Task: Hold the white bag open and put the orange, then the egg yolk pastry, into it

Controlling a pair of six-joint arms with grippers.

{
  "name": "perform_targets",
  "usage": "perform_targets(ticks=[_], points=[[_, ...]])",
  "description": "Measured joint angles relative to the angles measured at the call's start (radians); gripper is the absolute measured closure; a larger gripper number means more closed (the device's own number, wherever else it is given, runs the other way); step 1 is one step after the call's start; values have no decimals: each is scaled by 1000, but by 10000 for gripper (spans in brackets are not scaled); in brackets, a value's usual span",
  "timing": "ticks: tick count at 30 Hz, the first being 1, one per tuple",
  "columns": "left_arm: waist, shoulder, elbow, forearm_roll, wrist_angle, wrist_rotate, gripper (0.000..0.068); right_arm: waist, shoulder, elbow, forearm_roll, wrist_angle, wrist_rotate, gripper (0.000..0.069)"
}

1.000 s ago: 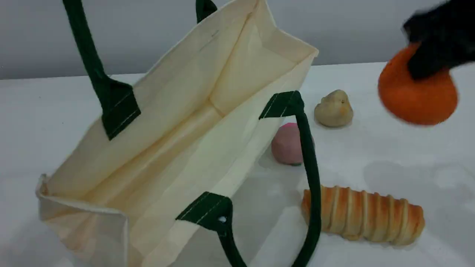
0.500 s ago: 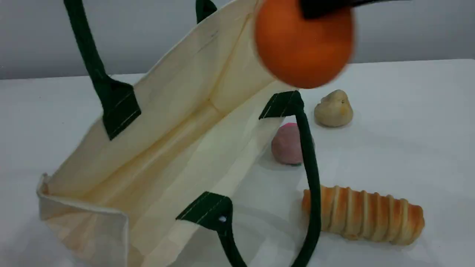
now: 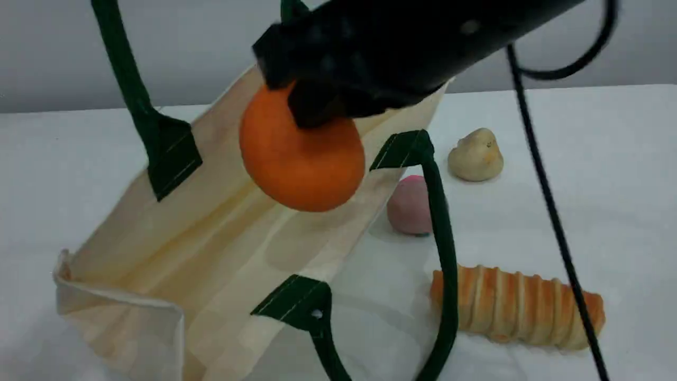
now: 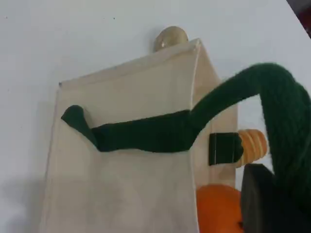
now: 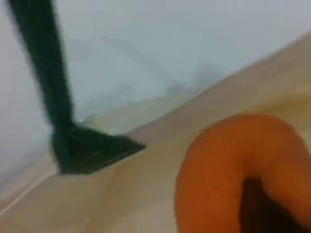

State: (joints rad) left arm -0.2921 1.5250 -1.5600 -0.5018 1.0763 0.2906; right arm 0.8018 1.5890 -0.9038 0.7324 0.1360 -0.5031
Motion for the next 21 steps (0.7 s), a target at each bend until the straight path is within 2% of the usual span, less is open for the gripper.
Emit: perform_targets(ticks=[11,21], points=[[0,0,0,-32,4,12,615,-1,192,-169,-2,43,-26,659],[0,0,0,-32,4,12,615,3,304,-219,6,56,-26,659]])
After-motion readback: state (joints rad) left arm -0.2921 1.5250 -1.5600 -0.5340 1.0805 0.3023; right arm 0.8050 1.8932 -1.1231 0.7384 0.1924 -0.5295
